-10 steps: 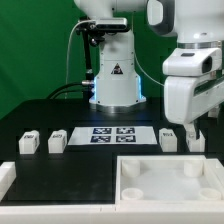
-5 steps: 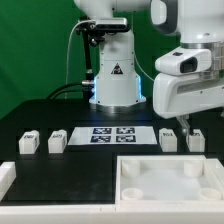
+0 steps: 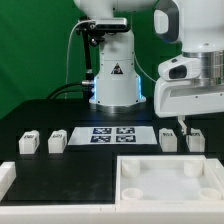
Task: Assemble one leg
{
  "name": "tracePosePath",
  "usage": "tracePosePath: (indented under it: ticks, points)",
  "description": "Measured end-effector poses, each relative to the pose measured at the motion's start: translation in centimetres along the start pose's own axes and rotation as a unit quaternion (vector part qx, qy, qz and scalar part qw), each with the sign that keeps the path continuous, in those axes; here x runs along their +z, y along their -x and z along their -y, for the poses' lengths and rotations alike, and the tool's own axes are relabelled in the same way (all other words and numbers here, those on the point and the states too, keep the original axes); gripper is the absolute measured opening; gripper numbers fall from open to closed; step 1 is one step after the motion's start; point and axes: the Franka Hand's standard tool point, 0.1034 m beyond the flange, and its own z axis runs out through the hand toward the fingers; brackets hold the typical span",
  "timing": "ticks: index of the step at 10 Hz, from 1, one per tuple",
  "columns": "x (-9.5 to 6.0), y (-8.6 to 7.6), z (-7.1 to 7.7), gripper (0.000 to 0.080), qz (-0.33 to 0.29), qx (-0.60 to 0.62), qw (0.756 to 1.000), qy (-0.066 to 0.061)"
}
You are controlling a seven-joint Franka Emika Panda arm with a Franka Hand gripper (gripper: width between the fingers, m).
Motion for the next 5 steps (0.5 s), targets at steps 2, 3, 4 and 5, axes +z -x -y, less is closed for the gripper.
tracePosePath:
  ticks: [2, 3, 4, 5]
  points:
    - [0.2, 0.5, -0.2, 0.0649, 0.017, 0.003, 1.000, 0.002]
    - [0.2, 1.3, -0.6, 0.0649, 0.086, 0.022, 0.996, 0.007]
    - [0.4, 1.2, -0.6, 0.0649, 0.123, 0.036, 0.992, 0.004]
    - [0.6, 1.7, -0.8, 0.0649, 0.175, 0.042, 0.984, 0.008]
